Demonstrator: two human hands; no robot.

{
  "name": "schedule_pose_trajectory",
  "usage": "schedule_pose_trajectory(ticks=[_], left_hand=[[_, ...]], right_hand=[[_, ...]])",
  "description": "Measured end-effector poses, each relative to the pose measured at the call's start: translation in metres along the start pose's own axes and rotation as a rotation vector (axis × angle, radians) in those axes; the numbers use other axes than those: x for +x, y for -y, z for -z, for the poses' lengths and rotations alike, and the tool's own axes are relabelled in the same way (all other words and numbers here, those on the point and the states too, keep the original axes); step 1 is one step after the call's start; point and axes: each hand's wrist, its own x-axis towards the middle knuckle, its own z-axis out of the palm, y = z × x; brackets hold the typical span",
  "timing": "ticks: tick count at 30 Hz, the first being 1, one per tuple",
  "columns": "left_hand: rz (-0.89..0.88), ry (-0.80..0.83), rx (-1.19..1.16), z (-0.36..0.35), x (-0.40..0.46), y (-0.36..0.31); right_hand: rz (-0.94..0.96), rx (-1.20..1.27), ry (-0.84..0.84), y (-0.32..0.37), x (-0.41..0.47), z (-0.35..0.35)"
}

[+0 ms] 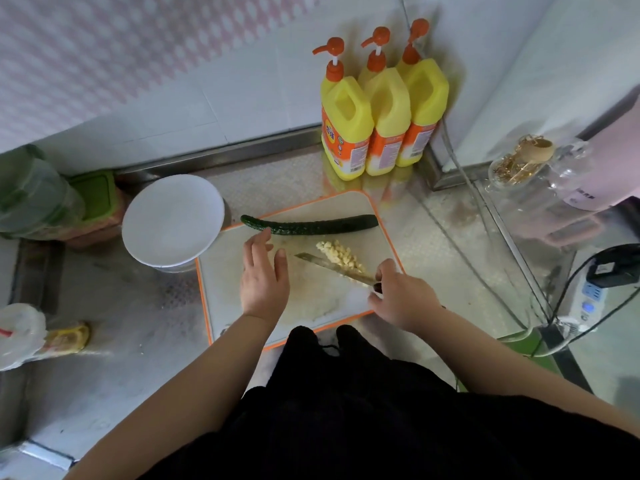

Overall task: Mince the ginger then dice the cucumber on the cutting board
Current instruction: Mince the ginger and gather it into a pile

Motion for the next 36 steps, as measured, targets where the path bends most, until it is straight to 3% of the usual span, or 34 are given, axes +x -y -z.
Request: schedule_pose_trajectory(ticks=[2, 6, 9, 16, 36], left_hand=[[-0.119, 0.052, 0.061, -0.003, 0.004, -0.015], [-0.504, 0.412, 0.404, -0.024, -0.001, -0.039], [-0.635, 0.607, 0.547, -0.049, -0.008, -0.054], [-0.634, 0.834, 0.705, -0.071, -0.012, -0.065], [-0.292, 0.833, 0.901, -0.045, 0.034, -0.021]], right_hand=[[0.022, 0.022, -0.012, -0.003, -0.007, 0.0], [0.03, 0.088, -0.032, -0.008, -0.015, -0.006], [0.02, 0.128, -0.03, -0.01, -0.018, -0.015], [0.069, 0.198, -0.072, -0.018, -0.023, -0.021], [-0.114, 0.238, -0.151, -0.062, -0.061, -0.026]])
